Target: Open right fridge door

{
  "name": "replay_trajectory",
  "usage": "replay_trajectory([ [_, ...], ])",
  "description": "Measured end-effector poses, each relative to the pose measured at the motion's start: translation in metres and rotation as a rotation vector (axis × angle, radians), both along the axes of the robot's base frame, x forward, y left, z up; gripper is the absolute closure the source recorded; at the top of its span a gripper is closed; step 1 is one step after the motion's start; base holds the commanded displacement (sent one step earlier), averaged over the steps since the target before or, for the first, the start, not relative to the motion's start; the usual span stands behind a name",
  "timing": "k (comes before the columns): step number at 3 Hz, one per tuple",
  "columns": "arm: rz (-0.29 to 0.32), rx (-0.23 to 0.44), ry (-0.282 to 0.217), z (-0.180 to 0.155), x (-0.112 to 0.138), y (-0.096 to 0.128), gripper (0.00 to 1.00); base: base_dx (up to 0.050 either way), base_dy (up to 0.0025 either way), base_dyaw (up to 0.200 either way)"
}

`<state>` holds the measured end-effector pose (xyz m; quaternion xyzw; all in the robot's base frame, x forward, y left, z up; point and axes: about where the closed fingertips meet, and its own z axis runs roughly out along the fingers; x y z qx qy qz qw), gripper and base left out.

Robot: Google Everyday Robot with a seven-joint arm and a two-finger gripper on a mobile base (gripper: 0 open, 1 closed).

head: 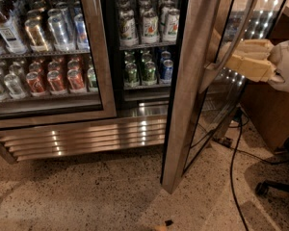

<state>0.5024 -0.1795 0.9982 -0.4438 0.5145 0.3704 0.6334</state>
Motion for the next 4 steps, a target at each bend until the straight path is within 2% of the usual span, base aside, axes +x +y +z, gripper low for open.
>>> replay_trajectory([
  [1,-0.028,-0.015,0.115,-0.078,0.013,-0.008,1.0,0.0,0.0,0.0],
  [2,-0.027,-0.015,0.116,-0.079,0.013,-0.008,1.0,0.0,0.0,0.0],
  [4,0.026,-0.05,0.068,-0.08,-0.025,0.007,1.0,0.0,0.0,0.0],
])
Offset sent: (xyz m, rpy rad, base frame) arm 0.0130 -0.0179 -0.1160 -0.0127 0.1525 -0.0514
